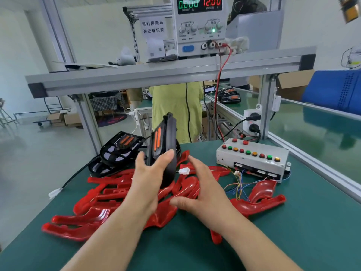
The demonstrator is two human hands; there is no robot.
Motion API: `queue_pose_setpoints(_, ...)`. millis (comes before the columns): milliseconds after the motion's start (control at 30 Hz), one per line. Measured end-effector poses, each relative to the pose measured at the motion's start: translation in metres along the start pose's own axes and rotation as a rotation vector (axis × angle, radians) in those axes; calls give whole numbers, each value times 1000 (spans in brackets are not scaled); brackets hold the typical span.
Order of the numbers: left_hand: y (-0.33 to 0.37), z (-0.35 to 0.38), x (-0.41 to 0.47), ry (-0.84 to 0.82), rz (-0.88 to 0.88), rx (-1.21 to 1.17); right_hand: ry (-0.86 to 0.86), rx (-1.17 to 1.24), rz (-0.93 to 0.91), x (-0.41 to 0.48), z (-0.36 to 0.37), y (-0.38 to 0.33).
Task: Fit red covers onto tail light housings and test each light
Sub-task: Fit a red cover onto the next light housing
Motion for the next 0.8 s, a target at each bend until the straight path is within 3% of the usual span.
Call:
queue_pose_setpoints(133,-23,34,-20,-136,-97,-91,-50,289,-58,1,8,-6)
queue_pose_setpoints(233,-31,47,-31,-224,-136,-99,-36,543,0,0,10,-3)
queue_pose_setpoints(400,-26,63,-50,-390,-98,134,185,587,-15,3,-7,1)
queue_pose_setpoints(500,-8,38,-29,-176,-3,471,386,914,130,3,-14,21)
queue_pose_setpoints(567,16,15,-13,20,81,585,417,1054,185,2,-16,27)
queue_pose_setpoints(700,40,-6,19,151,116,461,445,1181,144,4,-30,25)
queue_pose_setpoints(800,28,-9,44,122,-35,214,434,1287,102,5,-40,21)
Point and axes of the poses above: each hand's wrist, its own x-axis towards the middle knuckle, its own z-axis out of the palm, y = z × x, the point moved 10 cm from there along x, towards the middle knuckle, and after that the axes turned 15 degrees about -z, right-handed, at the moved point
